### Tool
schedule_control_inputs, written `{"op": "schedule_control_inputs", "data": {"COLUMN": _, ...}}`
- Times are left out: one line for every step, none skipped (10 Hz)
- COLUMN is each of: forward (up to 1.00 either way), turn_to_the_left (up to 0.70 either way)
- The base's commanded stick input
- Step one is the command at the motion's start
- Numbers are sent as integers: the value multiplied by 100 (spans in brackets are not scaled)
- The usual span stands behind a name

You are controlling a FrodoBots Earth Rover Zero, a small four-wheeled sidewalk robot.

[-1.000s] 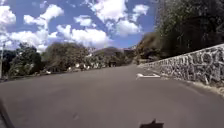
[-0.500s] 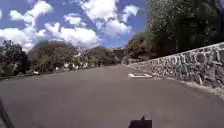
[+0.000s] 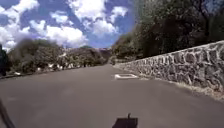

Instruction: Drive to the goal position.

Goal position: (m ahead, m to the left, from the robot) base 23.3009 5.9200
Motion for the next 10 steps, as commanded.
{"op": "schedule_control_inputs", "data": {"forward": 50, "turn_to_the_left": 0}}
{"op": "schedule_control_inputs", "data": {"forward": 50, "turn_to_the_left": 0}}
{"op": "schedule_control_inputs", "data": {"forward": 50, "turn_to_the_left": 0}}
{"op": "schedule_control_inputs", "data": {"forward": 50, "turn_to_the_left": 0}}
{"op": "schedule_control_inputs", "data": {"forward": 50, "turn_to_the_left": 0}}
{"op": "schedule_control_inputs", "data": {"forward": 50, "turn_to_the_left": 0}}
{"op": "schedule_control_inputs", "data": {"forward": 50, "turn_to_the_left": 50}}
{"op": "schedule_control_inputs", "data": {"forward": 50, "turn_to_the_left": 50}}
{"op": "schedule_control_inputs", "data": {"forward": 50, "turn_to_the_left": 3}}
{"op": "schedule_control_inputs", "data": {"forward": 50, "turn_to_the_left": 2}}
